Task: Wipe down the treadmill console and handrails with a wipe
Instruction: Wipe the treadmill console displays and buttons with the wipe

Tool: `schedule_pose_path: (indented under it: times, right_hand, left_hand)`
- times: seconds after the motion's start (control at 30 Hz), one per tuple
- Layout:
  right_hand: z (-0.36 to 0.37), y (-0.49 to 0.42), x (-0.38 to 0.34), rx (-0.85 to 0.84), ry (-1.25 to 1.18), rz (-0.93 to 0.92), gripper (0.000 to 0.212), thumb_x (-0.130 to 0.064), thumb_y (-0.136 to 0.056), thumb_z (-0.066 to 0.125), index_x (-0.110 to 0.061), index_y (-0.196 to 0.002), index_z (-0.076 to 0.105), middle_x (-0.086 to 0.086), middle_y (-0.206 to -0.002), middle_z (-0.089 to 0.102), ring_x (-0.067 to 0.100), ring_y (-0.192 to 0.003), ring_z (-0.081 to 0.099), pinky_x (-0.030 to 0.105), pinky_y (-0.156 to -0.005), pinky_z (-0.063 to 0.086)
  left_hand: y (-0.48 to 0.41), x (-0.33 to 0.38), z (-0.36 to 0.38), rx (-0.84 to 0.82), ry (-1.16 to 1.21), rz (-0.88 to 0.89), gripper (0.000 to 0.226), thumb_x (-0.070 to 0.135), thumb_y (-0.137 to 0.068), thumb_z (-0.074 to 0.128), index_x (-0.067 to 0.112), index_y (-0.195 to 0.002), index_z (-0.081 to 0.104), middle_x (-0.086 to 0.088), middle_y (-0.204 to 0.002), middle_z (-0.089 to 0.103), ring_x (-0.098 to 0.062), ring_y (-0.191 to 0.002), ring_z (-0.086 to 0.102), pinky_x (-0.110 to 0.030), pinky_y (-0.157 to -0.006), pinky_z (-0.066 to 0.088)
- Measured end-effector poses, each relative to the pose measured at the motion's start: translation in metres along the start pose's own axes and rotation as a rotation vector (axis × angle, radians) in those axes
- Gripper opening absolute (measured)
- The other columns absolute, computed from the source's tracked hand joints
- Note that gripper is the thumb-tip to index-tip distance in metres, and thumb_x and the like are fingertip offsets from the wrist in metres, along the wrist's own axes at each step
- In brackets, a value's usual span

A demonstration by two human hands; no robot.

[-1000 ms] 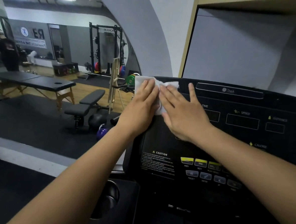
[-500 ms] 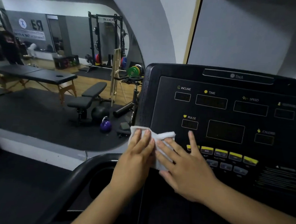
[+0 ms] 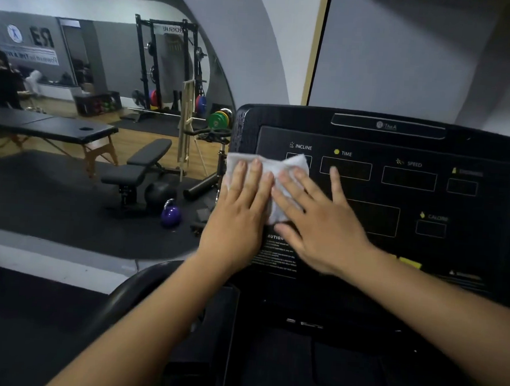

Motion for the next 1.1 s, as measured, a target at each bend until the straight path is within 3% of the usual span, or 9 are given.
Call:
schedule_pose_path:
  times: [0.1,0.17,0.23,0.4,0.47,0.6,0.8,0.93,1.1]
  right_hand:
    - [0.018,0.043,-0.016,-0.026,-0.05,-0.088,0.065,-0.055,-0.095,0.028,-0.019,-0.149,0.033,0.004,-0.158,0.023,0.023,-0.148,0.014,0.071,-0.109,0.008]
    - [0.015,0.042,-0.009,-0.055,-0.026,-0.117,0.062,-0.054,-0.095,0.029,-0.021,-0.148,0.034,0.003,-0.157,0.026,0.022,-0.146,0.021,0.073,-0.107,0.009]
    - [0.004,0.025,0.008,-0.065,0.006,-0.08,0.061,-0.053,-0.095,0.024,-0.024,-0.148,0.033,0.002,-0.157,0.026,0.02,-0.145,0.024,0.074,-0.107,0.007]
    - [-0.015,-0.019,0.054,0.015,0.048,0.094,0.062,-0.052,-0.097,0.014,-0.026,-0.153,0.01,-0.005,-0.162,0.007,0.012,-0.148,0.002,0.069,-0.11,0.0]
    - [-0.018,-0.023,0.058,0.087,0.001,0.106,0.059,-0.049,-0.099,0.015,-0.024,-0.152,0.021,-0.004,-0.161,0.017,0.012,-0.148,0.009,0.068,-0.112,0.002]
    - [-0.012,-0.004,0.052,0.301,-0.131,0.077,0.05,-0.041,-0.099,0.03,-0.017,-0.133,0.058,0.0,-0.143,0.051,0.014,-0.138,0.038,0.066,-0.112,0.014]
    - [0.007,0.035,0.031,0.574,-0.144,-0.091,0.017,-0.021,-0.087,0.067,-0.014,-0.101,0.076,0.0,-0.114,0.071,0.019,-0.116,0.061,0.06,-0.105,0.035]
    - [0.001,0.043,0.03,0.495,-0.157,-0.158,0.018,-0.021,-0.081,0.072,-0.019,-0.098,0.073,-0.005,-0.099,0.072,0.02,-0.092,0.065,0.054,-0.102,0.038]
    - [-0.02,0.029,0.028,0.346,-0.141,-0.036,0.019,-0.032,-0.09,0.057,-0.02,-0.098,0.071,-0.004,-0.08,0.066,0.022,-0.074,0.059,0.044,-0.085,0.045]
  left_hand:
    - [0.045,0.02,0.012,0.015,0.029,0.013,0.069,0.038,-0.092,0.028,0.008,-0.153,0.019,-0.022,-0.16,0.011,-0.044,-0.146,0.008,-0.059,-0.117,0.012]
    - [0.042,0.017,0.012,0.024,-0.019,0.035,0.065,0.037,-0.093,0.032,0.015,-0.154,0.023,-0.018,-0.16,0.015,-0.04,-0.147,0.013,-0.058,-0.118,0.012]
    - [0.02,0.009,0.003,0.035,-0.042,0.027,0.062,0.039,-0.096,0.029,0.02,-0.155,0.018,-0.014,-0.162,0.013,-0.035,-0.148,0.011,-0.058,-0.118,0.007]
    - [-0.053,-0.001,-0.02,0.062,-0.055,-0.013,0.063,0.048,-0.099,0.015,0.027,-0.154,-0.008,-0.005,-0.163,-0.012,-0.023,-0.149,-0.015,-0.059,-0.114,-0.012]
    - [-0.06,-0.004,-0.025,0.095,-0.018,0.007,0.064,0.046,-0.101,0.024,0.022,-0.155,-0.001,-0.003,-0.164,-0.005,-0.021,-0.15,-0.009,-0.06,-0.116,-0.007]
    - [-0.027,-0.011,-0.021,0.256,0.069,0.091,0.051,0.025,-0.097,0.048,0.015,-0.146,0.041,-0.004,-0.156,0.033,-0.02,-0.143,0.032,-0.058,-0.115,0.02]
    - [0.012,0.007,-0.009,0.331,0.005,0.206,0.033,0.018,-0.088,0.063,0.018,-0.121,0.068,-0.001,-0.135,0.061,-0.016,-0.123,0.057,-0.056,-0.11,0.029]
    - [0.024,0.014,-0.02,0.273,0.035,0.264,0.033,0.04,-0.084,0.065,0.023,-0.111,0.071,0.002,-0.122,0.067,-0.018,-0.108,0.063,-0.05,-0.108,0.031]
    - [0.006,0.02,-0.048,0.202,0.132,0.173,0.044,0.057,-0.092,0.042,0.024,-0.111,0.064,0.006,-0.119,0.064,-0.017,-0.093,0.058,-0.04,-0.092,0.037]
Point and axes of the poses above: each hand's wrist, its own y-axis away from the middle knuckle, its own z-axis out of the palm, x = y × z, the point moved 3 cm from there along -y, towards the middle knuckle
